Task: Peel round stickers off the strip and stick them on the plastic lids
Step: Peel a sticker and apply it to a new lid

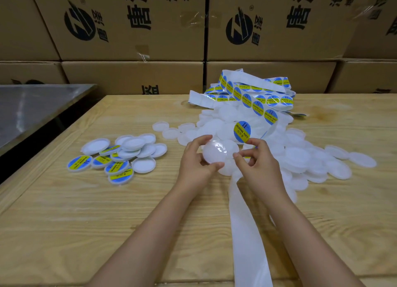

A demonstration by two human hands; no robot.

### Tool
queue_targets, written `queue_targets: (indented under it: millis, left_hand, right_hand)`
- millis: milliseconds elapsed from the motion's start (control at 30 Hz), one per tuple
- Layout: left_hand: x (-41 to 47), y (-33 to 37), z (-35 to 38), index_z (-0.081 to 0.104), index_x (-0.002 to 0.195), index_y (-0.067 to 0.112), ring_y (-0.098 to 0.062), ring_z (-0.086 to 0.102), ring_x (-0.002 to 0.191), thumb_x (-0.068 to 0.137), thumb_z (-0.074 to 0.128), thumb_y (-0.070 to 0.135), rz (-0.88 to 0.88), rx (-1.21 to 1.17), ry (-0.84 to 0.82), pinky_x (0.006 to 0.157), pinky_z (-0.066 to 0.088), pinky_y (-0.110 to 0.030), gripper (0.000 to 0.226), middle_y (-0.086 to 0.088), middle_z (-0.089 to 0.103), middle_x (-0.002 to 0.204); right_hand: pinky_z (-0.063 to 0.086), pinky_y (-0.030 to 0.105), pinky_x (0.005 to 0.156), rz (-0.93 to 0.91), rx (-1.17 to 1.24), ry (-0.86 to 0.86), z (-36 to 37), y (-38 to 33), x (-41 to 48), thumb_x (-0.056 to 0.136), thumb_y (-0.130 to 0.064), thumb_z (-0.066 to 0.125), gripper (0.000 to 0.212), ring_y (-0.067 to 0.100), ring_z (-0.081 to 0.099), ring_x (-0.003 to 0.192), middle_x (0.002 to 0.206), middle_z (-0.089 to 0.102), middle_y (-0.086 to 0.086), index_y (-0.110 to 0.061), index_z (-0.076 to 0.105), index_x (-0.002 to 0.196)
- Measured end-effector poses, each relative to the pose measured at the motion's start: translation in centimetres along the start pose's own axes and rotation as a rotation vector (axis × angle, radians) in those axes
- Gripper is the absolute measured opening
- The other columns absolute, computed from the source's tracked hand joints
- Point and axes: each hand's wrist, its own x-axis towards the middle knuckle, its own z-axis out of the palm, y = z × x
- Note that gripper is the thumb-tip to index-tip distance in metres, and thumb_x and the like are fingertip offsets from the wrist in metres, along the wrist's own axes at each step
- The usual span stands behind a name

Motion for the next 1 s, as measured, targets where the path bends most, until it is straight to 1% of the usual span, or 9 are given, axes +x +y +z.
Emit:
queue_targets:
  millis: [100,200,300,400,500,567,733,867,1000]
  left_hand:
    - [-0.4,0.4,0.4,0.052,0.117,0.029,-0.005,0.067,0.083,0.072,0.069,-0.014,0.002,-0.146,-0.110,0.070,0.055,-0.022,0.065,0.012,0.052,0.120]
    - [-0.5,0.5,0.4,0.053,0.116,0.029,-0.002,0.066,0.079,0.072,0.066,-0.018,-0.003,-0.174,-0.168,0.067,0.053,-0.019,0.066,0.015,0.054,0.120]
    - [-0.3,0.2,0.4,0.051,0.125,0.020,-0.011,0.067,0.084,0.075,0.065,-0.016,-0.064,-0.244,-0.192,0.069,0.056,-0.026,0.063,0.002,0.055,0.124]
    - [0.1,0.2,0.0,0.049,0.129,0.004,-0.021,0.069,0.085,0.091,0.052,0.000,-0.257,-0.478,-0.200,0.069,0.059,-0.032,0.038,-0.010,0.063,0.114]
    - [0.4,-0.1,-0.3,0.062,0.110,0.007,-0.023,0.071,0.083,0.097,0.045,0.006,-0.302,-0.469,-0.253,0.067,0.058,-0.029,0.021,-0.005,0.073,0.093]
    - [0.3,-0.2,-0.3,0.063,0.103,0.010,-0.023,0.071,0.084,0.096,0.047,0.004,-0.305,-0.477,-0.280,0.068,0.058,-0.029,0.019,-0.005,0.074,0.090]
    - [0.5,0.0,-0.5,0.058,0.104,0.005,-0.027,0.071,0.084,0.095,0.046,0.001,-0.343,-0.633,-0.280,0.073,0.059,-0.033,0.015,-0.014,0.073,0.092]
    - [0.4,-0.1,-0.7,0.059,0.104,0.006,-0.025,0.071,0.082,0.094,0.047,0.000,-0.299,-0.532,-0.279,0.077,0.058,-0.034,0.016,-0.012,0.072,0.089]
    - [0.3,-0.1,-0.4,0.054,0.104,0.005,-0.025,0.071,0.085,0.093,0.048,0.000,-0.290,-0.555,-0.260,0.083,0.057,-0.037,0.013,-0.015,0.072,0.092]
  right_hand:
    - [0.039,0.022,0.068,0.006,0.010,-0.018,0.0,0.0,0.0,0.084,-0.029,0.065,0.037,0.003,0.047,0.066,0.085,0.066,-0.017,-0.028,0.045,0.115]
    - [0.039,0.020,0.065,0.020,0.038,-0.032,-0.1,0.2,0.1,0.085,-0.025,0.066,0.036,0.002,0.047,0.063,0.081,0.067,-0.014,-0.028,0.045,0.113]
    - [0.039,0.021,0.066,0.031,0.085,-0.010,-0.1,0.5,0.3,0.085,-0.020,0.066,0.034,0.007,0.047,0.066,0.076,0.068,-0.013,-0.027,0.045,0.112]
    - [0.042,0.022,0.069,0.025,0.133,0.025,-0.2,0.6,0.5,0.085,-0.018,0.065,0.034,0.013,0.051,0.069,0.075,0.069,-0.013,-0.031,0.043,0.109]
    - [0.041,0.012,0.066,0.013,0.151,0.037,-0.2,0.8,0.5,0.085,-0.018,0.065,0.035,0.012,0.051,0.069,0.075,0.069,-0.015,-0.032,0.043,0.108]
    - [0.041,0.010,0.065,0.017,0.155,0.046,-0.1,0.9,0.6,0.085,-0.018,0.065,0.035,0.014,0.053,0.069,0.073,0.069,-0.018,-0.032,0.043,0.108]
    - [0.045,0.027,0.075,0.027,0.175,0.050,-0.2,0.6,0.8,0.084,-0.021,0.067,0.038,0.025,0.058,0.082,0.076,0.069,-0.014,-0.029,0.042,0.112]
    - [0.043,0.023,0.071,0.018,0.208,0.041,-0.3,0.5,0.7,0.083,-0.021,0.068,0.038,0.021,0.054,0.074,0.079,0.069,-0.011,-0.029,0.043,0.111]
    - [0.042,0.022,0.070,0.002,0.183,-0.007,-0.3,0.5,0.7,0.082,-0.014,0.069,0.045,0.011,0.047,0.063,0.074,0.065,-0.014,-0.025,0.043,0.117]
